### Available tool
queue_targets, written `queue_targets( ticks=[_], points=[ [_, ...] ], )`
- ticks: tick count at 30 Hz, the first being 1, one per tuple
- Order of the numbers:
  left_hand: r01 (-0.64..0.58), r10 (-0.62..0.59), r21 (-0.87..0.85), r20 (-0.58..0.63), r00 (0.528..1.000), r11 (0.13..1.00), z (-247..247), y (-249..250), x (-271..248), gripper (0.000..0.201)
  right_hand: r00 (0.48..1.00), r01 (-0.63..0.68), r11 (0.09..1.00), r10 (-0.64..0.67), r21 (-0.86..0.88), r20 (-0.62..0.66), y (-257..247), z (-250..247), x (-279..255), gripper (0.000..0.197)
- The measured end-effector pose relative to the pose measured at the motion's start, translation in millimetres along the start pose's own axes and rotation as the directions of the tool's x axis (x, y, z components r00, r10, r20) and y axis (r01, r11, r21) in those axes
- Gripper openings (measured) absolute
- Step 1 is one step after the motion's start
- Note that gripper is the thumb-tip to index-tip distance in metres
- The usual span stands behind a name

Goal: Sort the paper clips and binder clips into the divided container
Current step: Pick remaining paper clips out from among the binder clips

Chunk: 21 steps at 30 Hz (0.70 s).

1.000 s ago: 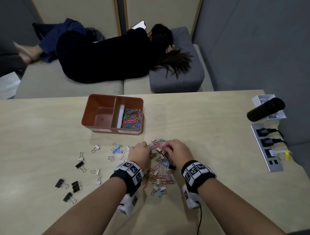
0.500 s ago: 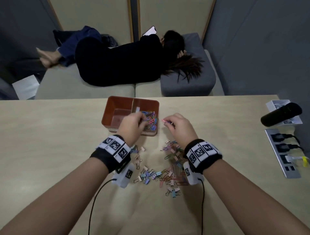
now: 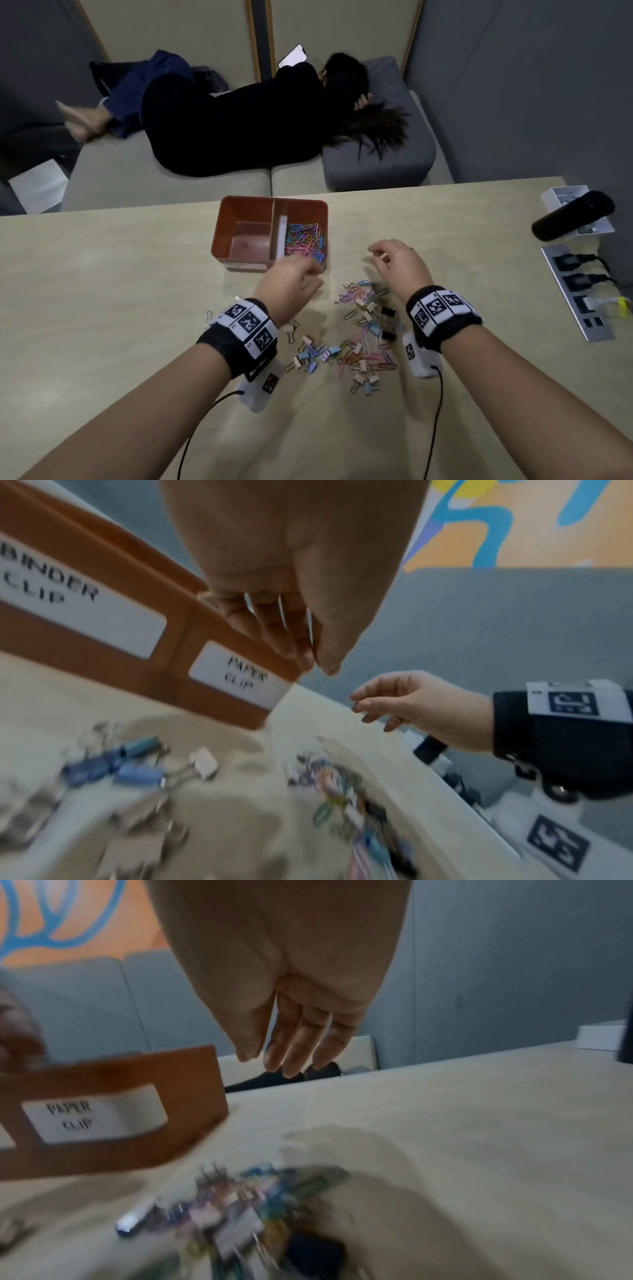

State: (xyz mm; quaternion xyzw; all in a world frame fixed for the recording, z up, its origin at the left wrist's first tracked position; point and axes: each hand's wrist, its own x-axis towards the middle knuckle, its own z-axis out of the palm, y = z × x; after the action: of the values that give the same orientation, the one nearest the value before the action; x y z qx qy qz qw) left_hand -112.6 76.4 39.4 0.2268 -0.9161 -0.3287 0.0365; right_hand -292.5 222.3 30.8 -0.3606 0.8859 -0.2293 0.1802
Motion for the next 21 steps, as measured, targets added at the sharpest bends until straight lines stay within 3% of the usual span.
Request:
queue_targets(
  ticks=[4,7,13,21],
  points=[
    [0.040,-0.041,0.008,0.249,0.968,0.999,41,9,-17,0.021,0.992,-0.041,0.998,0.047,-0.052,0.113,32,10,-20,0.022],
    [0.096,-0.108,0.053,0.345,0.933,0.994,70,14,-20,0.028,0.985,-0.054,0.997,0.061,-0.048,0.159,41,16,-22,0.024],
    [0.114,-0.129,0.075,0.253,0.959,0.991,100,17,-7,0.034,0.973,0.000,0.998,0.013,-0.057,0.229,44,24,-7,0.021],
    [0.182,-0.193,0.133,0.079,0.978,0.974,97,-1,10,0.029,0.901,0.073,0.995,-0.034,-0.074,0.433,43,29,11,0.027]
  ],
)
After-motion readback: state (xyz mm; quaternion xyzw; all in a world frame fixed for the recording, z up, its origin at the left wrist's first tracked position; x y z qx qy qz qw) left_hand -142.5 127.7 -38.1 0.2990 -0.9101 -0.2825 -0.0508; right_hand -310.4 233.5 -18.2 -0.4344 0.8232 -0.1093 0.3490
